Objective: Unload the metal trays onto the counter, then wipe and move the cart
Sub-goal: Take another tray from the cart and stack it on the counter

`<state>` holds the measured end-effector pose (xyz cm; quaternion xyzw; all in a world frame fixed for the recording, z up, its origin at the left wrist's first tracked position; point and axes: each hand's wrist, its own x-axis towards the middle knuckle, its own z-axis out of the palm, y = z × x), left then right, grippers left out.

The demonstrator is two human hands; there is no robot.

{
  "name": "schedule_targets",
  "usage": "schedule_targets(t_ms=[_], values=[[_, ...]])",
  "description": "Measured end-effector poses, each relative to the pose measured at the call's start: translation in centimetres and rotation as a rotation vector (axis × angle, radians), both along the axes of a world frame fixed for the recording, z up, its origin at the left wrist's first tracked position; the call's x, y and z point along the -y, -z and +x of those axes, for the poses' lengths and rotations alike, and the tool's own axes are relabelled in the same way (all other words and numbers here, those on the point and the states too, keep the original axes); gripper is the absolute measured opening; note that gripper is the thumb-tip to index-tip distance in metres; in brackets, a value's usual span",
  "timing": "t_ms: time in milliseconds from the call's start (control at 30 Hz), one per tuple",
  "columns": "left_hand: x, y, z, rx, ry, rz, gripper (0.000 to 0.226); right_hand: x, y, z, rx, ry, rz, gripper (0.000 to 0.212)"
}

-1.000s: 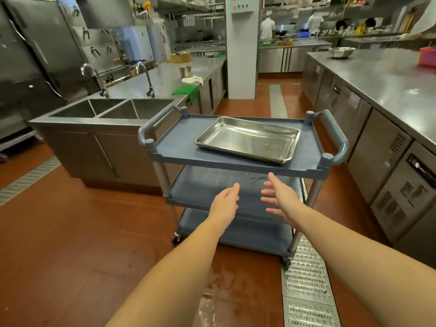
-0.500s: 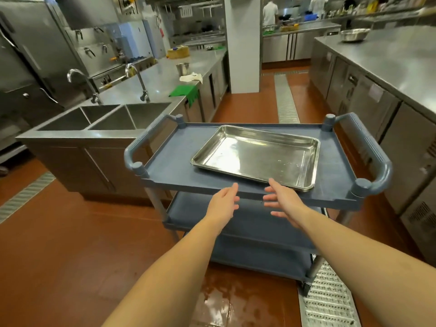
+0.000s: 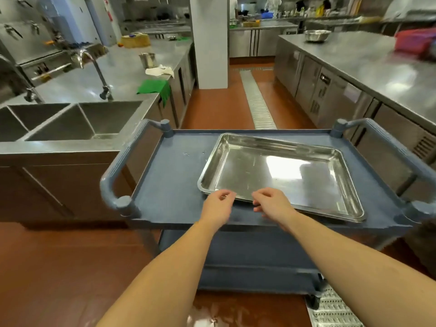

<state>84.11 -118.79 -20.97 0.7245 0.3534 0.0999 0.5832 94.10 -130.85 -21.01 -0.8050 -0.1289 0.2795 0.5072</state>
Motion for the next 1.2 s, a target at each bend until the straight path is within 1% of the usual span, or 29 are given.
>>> schedule_targets(t_ms=[67,167,267,400,500,567,633,733,833,933,1033,1200], values=[[-2.5,0.4,0.4,-0.032,0.058,0.124,0.022,-2.2,0.4,-0.1,0.052,0.001,-0.015,0.015],[-4.9,0.8,1.7,-0.079,0.142,0.244,0.029,-3.9,1.0,0.3,0.102,-0.024,-0.061,0.013],[-5.2,1.7,3.1,-0.130,0.319,0.411,0.034,-3.8,1.5,1.5,0.168,0.012,-0.119,0.008],[-4.1,2.5,5.8,-0.147,0.555,0.644,0.041,-1.4,1.5,3.5,0.379,-0.016,-0.338,0.008],[-2.5,2.3,7.9,-0.169,0.673,0.751,0.042,0.9,1.9,5.1,0.566,-0.143,-0.606,0.024],[-1.5,2.5,9.0,-0.199,0.723,0.784,0.041,2.1,2.2,6.0,0.607,-0.167,-0.681,0.030],[-0.7,2.7,9.9,-0.250,0.762,0.812,0.037,3.1,2.3,6.7,0.612,-0.185,-0.698,0.031],[0.1,2.9,10.9,-0.346,0.796,0.888,0.025,4.1,2.7,7.4,0.624,-0.260,-0.696,0.028],[0.4,2.8,11.7,-0.415,0.837,0.963,0.021,4.4,2.7,7.9,0.635,-0.336,-0.663,0.023],[0.5,2.8,11.9,-0.435,0.867,1.028,0.020,4.4,3.2,7.9,0.677,-0.423,-0.641,0.018],[0.6,3.1,11.9,-0.427,0.874,1.088,0.021,4.4,3.4,8.1,0.730,-0.444,-0.619,0.016],[1.4,2.8,11.7,-0.422,0.932,1.282,0.020,4.9,3.1,8.3,0.862,-0.518,-0.626,0.018]])
